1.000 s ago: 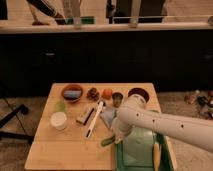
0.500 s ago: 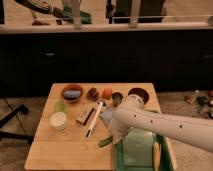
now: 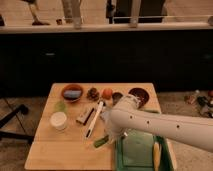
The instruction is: Place pepper in table surface
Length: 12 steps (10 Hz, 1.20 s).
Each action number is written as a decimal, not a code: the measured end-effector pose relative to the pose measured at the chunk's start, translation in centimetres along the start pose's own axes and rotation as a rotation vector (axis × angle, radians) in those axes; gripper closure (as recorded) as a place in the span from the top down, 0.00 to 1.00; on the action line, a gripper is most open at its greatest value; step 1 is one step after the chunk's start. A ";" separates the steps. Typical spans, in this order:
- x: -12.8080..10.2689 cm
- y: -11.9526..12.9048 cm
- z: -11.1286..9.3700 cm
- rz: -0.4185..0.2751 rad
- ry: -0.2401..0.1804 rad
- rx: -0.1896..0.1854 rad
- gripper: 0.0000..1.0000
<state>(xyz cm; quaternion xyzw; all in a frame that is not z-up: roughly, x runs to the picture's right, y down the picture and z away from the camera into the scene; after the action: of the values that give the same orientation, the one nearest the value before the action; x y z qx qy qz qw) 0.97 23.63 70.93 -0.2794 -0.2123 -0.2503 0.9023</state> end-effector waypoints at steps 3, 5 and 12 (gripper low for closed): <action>-0.8 -0.7 0.2 -0.022 -0.021 0.007 0.05; -1.4 -1.1 0.4 -0.042 -0.035 0.008 0.05; -3.2 -2.2 2.3 -0.096 -0.071 -0.021 0.05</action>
<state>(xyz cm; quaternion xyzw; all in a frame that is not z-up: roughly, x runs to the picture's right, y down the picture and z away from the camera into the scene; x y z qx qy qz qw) -3.34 24.46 71.88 -0.2870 -0.2546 -0.2855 0.8783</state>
